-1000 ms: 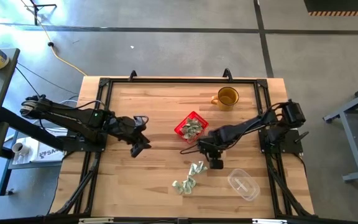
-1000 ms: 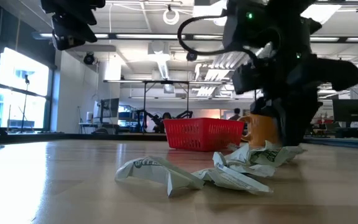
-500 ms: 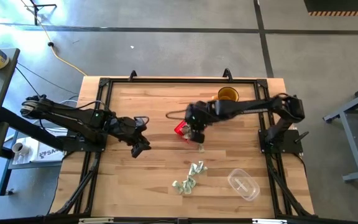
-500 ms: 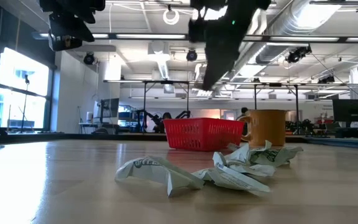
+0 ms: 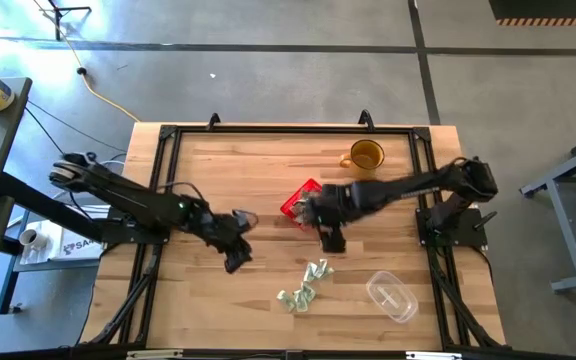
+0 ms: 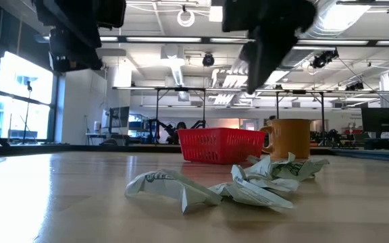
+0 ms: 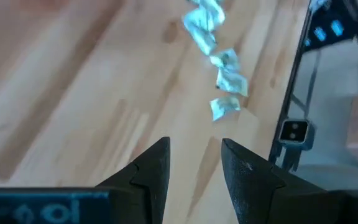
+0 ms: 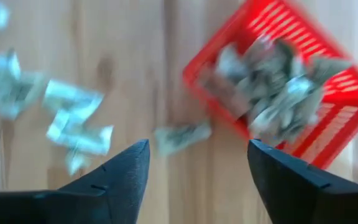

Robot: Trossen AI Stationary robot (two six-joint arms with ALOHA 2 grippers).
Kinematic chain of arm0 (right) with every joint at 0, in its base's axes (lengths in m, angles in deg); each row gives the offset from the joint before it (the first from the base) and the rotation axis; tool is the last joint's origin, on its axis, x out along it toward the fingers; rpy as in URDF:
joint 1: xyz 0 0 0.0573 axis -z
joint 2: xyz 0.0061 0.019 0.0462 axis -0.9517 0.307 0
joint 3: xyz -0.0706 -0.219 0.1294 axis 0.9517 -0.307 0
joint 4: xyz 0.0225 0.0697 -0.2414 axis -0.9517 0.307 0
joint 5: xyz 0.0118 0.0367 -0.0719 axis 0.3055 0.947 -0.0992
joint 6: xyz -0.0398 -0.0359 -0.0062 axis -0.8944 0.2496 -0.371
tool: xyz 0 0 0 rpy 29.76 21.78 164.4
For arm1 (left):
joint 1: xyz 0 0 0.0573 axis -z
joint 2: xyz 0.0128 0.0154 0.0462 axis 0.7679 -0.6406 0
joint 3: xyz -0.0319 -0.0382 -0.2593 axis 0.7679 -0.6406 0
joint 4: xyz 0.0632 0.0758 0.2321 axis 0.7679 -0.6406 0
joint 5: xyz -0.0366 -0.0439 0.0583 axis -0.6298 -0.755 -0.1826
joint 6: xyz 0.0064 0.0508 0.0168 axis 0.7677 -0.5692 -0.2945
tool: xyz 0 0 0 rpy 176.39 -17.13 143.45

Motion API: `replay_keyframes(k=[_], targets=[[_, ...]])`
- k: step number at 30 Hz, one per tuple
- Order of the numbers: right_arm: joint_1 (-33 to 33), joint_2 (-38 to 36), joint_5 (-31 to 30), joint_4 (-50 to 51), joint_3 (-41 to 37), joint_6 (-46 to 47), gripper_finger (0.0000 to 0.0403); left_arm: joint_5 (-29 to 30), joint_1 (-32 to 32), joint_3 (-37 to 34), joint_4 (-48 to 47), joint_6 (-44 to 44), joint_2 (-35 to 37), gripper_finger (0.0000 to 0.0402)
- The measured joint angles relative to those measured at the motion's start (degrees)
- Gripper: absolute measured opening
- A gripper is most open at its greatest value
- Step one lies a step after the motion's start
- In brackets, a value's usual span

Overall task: Pick and place items into bin
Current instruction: Put the white stevia packet into the red bin

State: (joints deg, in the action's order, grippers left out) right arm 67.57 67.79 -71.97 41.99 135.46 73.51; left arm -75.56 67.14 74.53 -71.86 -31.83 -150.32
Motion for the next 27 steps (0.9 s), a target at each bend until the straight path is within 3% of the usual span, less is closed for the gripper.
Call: replay_keyframes(k=[2, 7, 11, 16, 22, 27], targets=[[-3.84, -0.1, -2.2, 2.51, -0.03, 0.65, 0.0267, 0.37, 1.96, -0.15, 5.04, -3.15, -2.77, 0.0179], [-13.56, -0.57, -6.21, 7.26, -0.66, 7.07, 0.0271, 5.15, 9.24, 2.64, 19.73, -21.03, -10.72, 0.0179], [-20.52, -1.62, -9.22, 8.72, -3.4, 16.76, 0.0271, 4.96, 12.52, 5.97, 21.56, -25.23, -18.92, 0.0179], [-26.79, -2.2, -12.84, 8.21, -5.97, 26.83, 0.0272, 6.3, 13.5, 12.15, 20.84, -25.31, -28.52, 0.0179], [-30.19, -2.22, -13.97, 8.33, -6.54, 32.62, 0.0273, 6.61, 13.01, 25.69, 5.56, -27.64, -38.0, 0.0179], [-31.5, -2.22, -14.58, 8.71, -6.58, 33.9, 0.0273, 8.5, 13.04, 32.3, 1.47, -32.16, -41.39, 0.0179]])
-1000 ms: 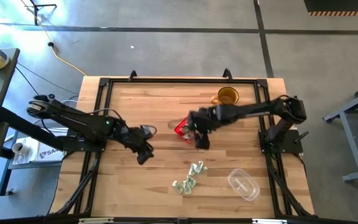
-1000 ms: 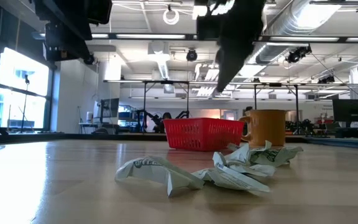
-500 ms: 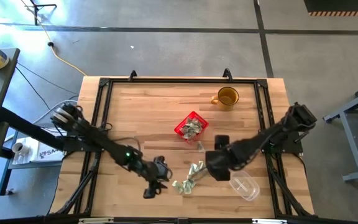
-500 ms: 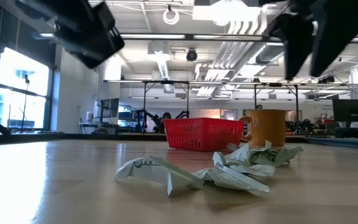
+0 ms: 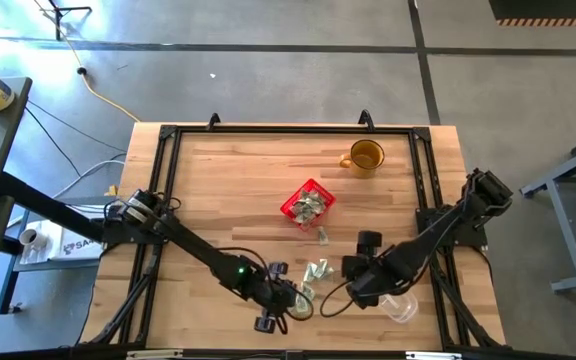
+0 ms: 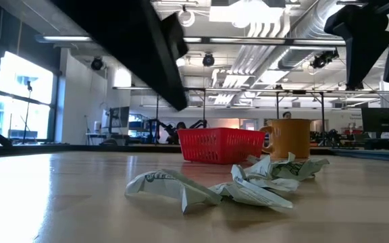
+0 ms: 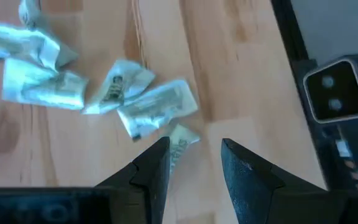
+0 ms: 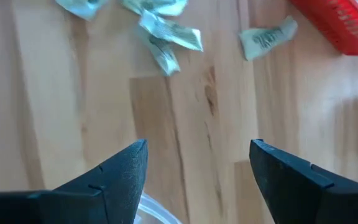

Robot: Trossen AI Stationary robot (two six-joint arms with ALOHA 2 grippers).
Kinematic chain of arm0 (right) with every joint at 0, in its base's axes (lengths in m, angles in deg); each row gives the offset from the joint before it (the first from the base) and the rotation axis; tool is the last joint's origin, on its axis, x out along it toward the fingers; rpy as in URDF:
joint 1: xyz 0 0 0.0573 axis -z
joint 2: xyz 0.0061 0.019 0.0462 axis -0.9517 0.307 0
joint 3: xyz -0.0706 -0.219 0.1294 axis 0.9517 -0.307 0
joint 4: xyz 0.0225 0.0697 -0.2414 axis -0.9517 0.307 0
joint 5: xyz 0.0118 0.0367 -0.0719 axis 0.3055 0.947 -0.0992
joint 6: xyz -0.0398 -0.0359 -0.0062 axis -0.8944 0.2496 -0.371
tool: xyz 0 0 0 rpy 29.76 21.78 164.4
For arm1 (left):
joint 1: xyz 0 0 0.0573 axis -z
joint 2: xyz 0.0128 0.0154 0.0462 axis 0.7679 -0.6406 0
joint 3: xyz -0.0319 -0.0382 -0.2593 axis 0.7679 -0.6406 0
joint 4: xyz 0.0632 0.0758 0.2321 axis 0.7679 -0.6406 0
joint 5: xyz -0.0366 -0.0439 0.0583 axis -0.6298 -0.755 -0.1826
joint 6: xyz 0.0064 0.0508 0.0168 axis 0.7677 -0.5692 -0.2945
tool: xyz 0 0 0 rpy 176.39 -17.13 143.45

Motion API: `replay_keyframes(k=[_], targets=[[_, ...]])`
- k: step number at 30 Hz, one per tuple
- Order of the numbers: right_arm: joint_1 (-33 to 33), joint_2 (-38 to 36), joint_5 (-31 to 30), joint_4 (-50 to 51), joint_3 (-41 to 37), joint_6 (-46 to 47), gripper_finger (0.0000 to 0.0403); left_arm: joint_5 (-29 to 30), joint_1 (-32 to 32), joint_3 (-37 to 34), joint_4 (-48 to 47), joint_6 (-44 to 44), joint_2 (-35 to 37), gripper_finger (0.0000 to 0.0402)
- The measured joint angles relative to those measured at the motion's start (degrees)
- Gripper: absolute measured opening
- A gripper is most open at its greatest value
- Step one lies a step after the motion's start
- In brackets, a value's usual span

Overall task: Pick and place items into bin
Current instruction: Put the white stevia packet into the red bin

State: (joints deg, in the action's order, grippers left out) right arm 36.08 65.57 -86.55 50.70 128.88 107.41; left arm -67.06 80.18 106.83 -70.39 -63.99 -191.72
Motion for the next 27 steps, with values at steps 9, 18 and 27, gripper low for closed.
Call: replay_keyframes(k=[9, 18, 27], targets=[[-0.38, 0.02, -0.83, 1.05, -0.65, 0.35, 0.0273, 1.36, -0.02, -0.17, -2.51, -1.85, -1.19, 0.0179], [-0.36, 0.02, -0.74, 1.41, -0.72, 2.16, 0.0273, 5.23, -0.39, 2.81, -3.0, 2.59, -0.94, 0.018], [-0.34, 0.02, -1.08, 1.79, -0.72, 2.49, 0.0273, 5.32, -0.39, 2.72, -5.99, 3.8, -0.95, 0.0266]])
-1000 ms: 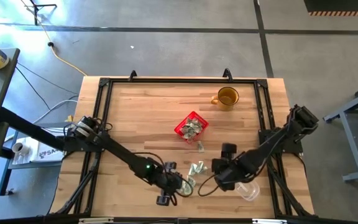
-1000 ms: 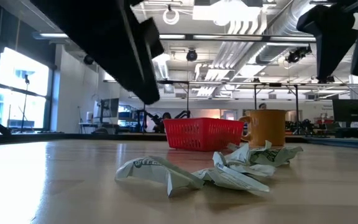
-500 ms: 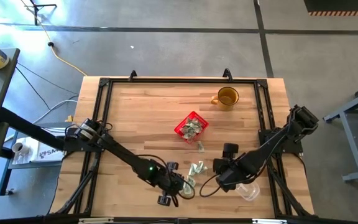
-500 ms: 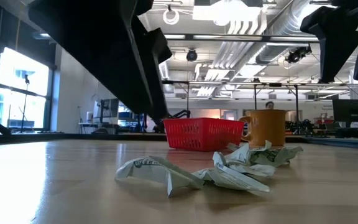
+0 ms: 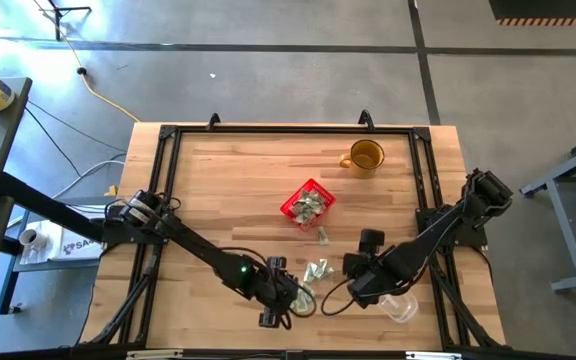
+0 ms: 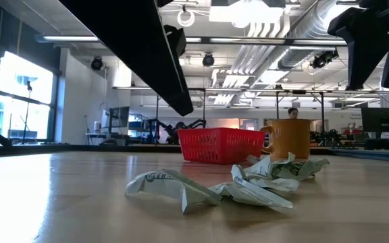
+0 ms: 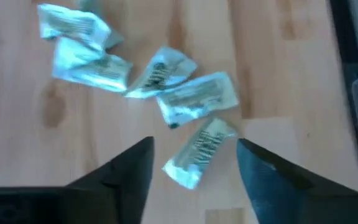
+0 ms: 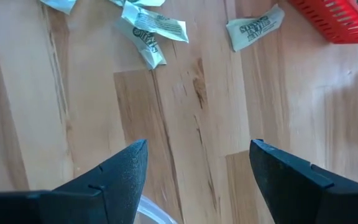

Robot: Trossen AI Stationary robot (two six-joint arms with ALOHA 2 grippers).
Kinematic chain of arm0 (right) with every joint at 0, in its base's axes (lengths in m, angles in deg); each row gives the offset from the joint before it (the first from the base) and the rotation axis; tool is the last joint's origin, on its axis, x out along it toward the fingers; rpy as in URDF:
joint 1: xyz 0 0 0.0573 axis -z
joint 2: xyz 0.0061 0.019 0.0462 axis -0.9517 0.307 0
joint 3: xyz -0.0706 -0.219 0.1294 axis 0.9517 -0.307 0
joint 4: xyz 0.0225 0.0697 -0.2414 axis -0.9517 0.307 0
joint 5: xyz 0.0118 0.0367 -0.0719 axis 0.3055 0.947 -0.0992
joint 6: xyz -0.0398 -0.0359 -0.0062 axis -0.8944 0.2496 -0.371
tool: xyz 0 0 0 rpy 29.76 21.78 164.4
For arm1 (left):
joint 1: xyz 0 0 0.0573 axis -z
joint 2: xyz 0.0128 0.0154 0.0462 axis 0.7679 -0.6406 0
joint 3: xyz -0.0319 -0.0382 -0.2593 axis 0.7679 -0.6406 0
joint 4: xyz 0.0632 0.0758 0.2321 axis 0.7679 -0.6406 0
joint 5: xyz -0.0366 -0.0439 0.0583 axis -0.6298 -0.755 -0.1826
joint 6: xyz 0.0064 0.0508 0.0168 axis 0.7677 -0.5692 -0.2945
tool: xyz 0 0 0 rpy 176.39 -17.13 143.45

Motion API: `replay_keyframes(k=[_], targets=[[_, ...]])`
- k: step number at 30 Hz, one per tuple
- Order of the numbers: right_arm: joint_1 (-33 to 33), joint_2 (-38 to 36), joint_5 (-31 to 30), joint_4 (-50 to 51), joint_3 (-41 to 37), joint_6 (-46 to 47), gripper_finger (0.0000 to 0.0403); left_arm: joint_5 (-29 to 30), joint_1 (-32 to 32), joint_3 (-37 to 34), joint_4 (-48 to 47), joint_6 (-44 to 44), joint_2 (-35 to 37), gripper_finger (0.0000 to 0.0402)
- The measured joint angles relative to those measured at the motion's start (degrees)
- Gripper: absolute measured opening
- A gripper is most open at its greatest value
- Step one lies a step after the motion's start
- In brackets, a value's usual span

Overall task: Pick and place items into bin
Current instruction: Put the white stevia packet into the red bin

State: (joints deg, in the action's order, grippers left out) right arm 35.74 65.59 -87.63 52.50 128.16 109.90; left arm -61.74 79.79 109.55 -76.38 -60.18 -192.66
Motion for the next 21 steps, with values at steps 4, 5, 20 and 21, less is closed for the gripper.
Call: replay_keyframes(k=[4, 5, 20, 21], targets=[[0.0, 0.0, -1.35, 0.14, 0.0, 0.0, 0.0273, -1.45, 0.02, 0.0, 0.91, -6.19, 0.0, 0.03], [0.0, 0.0, -1.54, 0.14, 0.0, 0.0, 0.0273, -1.95, 0.02, -0.06, 1.07, -7.74, 0.0, 0.0303], [0.39, 0.02, -2.44, 0.15, 0.0, -0.02, 0.0273, -8.5, -2.9, -4.83, 6.94, -14.69, -1.21, 0.0276], [0.41, 0.02, -2.46, 0.12, 0.0, -0.01, 0.0273, -8.64, -2.86, -4.92, 6.17, -15.16, -1.49, 0.0277]])
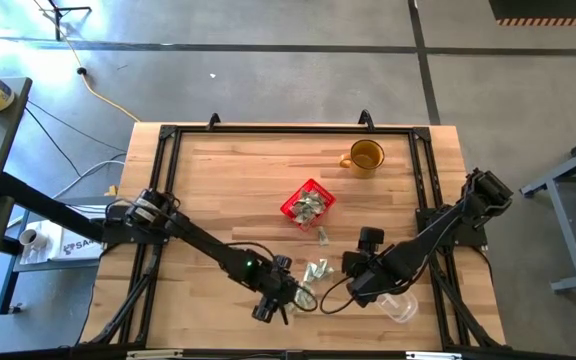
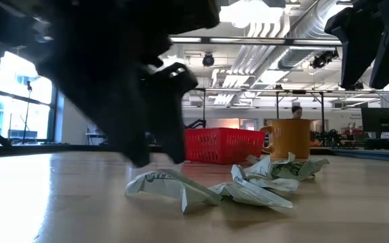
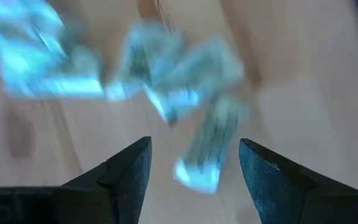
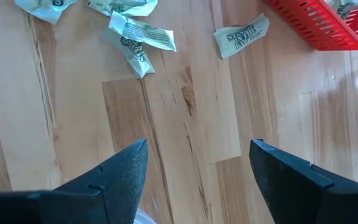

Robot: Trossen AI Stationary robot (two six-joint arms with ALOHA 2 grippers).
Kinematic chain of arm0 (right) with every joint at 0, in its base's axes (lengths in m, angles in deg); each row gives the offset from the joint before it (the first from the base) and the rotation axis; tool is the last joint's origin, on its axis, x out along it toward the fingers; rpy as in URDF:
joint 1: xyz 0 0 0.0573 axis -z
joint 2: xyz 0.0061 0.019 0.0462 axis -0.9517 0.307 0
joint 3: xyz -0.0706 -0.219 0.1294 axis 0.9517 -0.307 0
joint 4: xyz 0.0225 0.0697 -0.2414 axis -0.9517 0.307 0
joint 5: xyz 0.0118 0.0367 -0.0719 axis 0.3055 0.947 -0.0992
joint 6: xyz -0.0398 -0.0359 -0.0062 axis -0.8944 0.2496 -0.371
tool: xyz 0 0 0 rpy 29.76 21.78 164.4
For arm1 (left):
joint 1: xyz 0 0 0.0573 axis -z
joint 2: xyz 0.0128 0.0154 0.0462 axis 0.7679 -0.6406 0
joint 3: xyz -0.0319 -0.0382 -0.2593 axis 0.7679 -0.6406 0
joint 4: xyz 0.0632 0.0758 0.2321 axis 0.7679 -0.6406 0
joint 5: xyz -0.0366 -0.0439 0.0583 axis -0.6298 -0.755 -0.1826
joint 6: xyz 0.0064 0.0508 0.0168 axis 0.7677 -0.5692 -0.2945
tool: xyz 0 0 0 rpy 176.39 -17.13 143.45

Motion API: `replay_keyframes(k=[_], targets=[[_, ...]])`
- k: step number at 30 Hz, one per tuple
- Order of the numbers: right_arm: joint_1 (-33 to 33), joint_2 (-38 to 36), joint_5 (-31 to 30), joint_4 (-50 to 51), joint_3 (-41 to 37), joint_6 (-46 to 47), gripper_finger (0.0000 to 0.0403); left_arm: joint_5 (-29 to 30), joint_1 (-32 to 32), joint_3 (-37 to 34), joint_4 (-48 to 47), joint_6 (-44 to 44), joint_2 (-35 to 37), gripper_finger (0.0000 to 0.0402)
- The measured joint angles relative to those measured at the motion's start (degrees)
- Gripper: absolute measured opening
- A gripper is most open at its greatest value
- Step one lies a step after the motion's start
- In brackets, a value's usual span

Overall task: Pick and place items into bin
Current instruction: Put the white stevia packet into the red bin

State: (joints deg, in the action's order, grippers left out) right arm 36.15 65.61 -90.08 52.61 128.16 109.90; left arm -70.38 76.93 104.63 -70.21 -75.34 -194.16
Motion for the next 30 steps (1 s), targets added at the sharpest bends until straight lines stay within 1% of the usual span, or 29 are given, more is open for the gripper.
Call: replay_keyframes(k=[1, 3, 6, 8, 10, 12, 14, 20, 21, 23, 27, 28, 30], targets=[[0.05, 0.0, 0.02, 0.03, 0.0, 0.0, 0.0273, -0.44, 0.09, -0.13, -0.92, -0.45, -0.16, 0.0279], [0.14, 0.0, 0.01, 0.08, 0.0, 0.01, 0.0273, -1.1, 0.3, 0.16, 1.21, -0.93, -1.14, 0.0282], [0.68, 0.02, -0.04, 0.37, -0.02, 0.05, 0.0273, -1.28, 0.26, 0.01, 0.06, -0.9, -2.18, 0.028], [0.92, 0.04, -0.13, 0.34, -0.06, 0.03, 0.0273, -0.95, 0.19, 0.01, -0.07, -0.96, -2.57, 0.027], [1.24, 0.04, -0.17, 0.35, -0.1, 0.01, 0.0273, -0.34, 0.19, 0.02, -0.36, -0.99, -2.45, 0.0249], [1.49, 0.04, -0.15, 0.44, -0.31, 0.01, 0.0273, -0.32, 0.21, 0.03, -1.11, -1.0, -2.44, 0.0216], [1.59, 0.04, -0.21, 0.44, -0.38, -0.1, 0.0273, -0.29, 0.19, 0.03, -1.34, -1.0, -2.44, 0.0175], [2.28, 0.04, -0.68, 0.43, -0.37, -0.96, 0.0273, -0.2, 0.18, 0.22, -1.86, -0.99, -2.44, 0.0032], [2.28, 0.04, -0.66, 0.43, -0.37, -1.11, 0.0273, -0.27, 0.17, 0.59, -2.41, -1.0, -2.44, 0.0024], [2.27, 0.04, -0.72, 0.45, -0.37, -1.42, 0.0273, -0.3, 0.19, 1.28, -3.6, -1.0, -2.44, 0.0026], [2.26, 0.04, -1.31, 0.45, -0.37, -1.55, 0.0273, 0.96, 0.19, 1.64, -5.13, -1.32, -2.44, 0.0056], [2.26, 0.04, -1.31, 0.45, -0.37, -1.55, 0.0273, 0.99, 0.19, 1.64, -5.43, -1.5, -2.44, 0.0055], [2.26, 0.04, -1.38, 0.45, -0.37, -1.56, 0.0273, 0.97, 0.19, 1.64, -6.29, -1.54, -2.44, 0.0041]])
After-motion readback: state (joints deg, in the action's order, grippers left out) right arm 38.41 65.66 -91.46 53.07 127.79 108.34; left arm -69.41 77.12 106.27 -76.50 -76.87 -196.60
